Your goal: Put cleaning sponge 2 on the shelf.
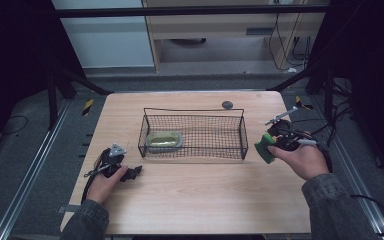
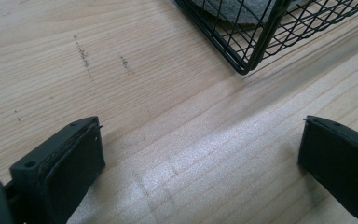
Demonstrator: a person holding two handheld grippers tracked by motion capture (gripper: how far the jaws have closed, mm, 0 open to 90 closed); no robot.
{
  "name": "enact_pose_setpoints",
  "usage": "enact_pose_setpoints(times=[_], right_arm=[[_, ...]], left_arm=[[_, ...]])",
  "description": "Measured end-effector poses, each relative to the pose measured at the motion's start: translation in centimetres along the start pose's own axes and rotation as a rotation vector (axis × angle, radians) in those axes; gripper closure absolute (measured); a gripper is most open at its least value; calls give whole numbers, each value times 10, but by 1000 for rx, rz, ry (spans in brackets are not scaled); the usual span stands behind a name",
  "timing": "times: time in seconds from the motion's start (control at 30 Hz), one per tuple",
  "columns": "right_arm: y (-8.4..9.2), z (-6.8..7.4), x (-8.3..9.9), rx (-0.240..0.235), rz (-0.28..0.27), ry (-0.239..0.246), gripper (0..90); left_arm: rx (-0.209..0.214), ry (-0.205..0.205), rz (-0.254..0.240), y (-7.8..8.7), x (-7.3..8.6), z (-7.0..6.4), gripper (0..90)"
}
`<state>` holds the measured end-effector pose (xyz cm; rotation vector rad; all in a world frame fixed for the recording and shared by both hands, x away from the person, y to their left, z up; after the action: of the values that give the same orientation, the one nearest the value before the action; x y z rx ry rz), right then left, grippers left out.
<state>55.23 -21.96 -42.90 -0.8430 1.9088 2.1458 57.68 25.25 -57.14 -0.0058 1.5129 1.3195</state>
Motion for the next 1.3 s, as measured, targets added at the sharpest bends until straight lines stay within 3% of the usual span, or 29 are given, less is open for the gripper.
enact_pose_setpoints(times=[0.27, 0.7, 1.3], right_arm=[[9, -5, -23, 15, -48, 9, 643], [22, -1, -60, 40, -102, 42, 643], [30, 5, -91, 55, -138, 67, 643]], left_arm=[[0, 0, 0, 0, 0, 0, 0], [0, 1, -1, 0, 0, 0, 0], [0, 1, -1, 0, 0, 0, 0]])
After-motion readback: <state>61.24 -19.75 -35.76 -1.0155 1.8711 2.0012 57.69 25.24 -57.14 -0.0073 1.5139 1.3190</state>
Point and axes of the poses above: each handheld gripper's, and its own axes: y roughly backward along the jaws, x roughly out of its underside, z roughly to its left, the point moved 9 cm from there along -y, roughly forward along the jaws, and after that the axes turned 14 degrees about -y, right-handed, at the moved point
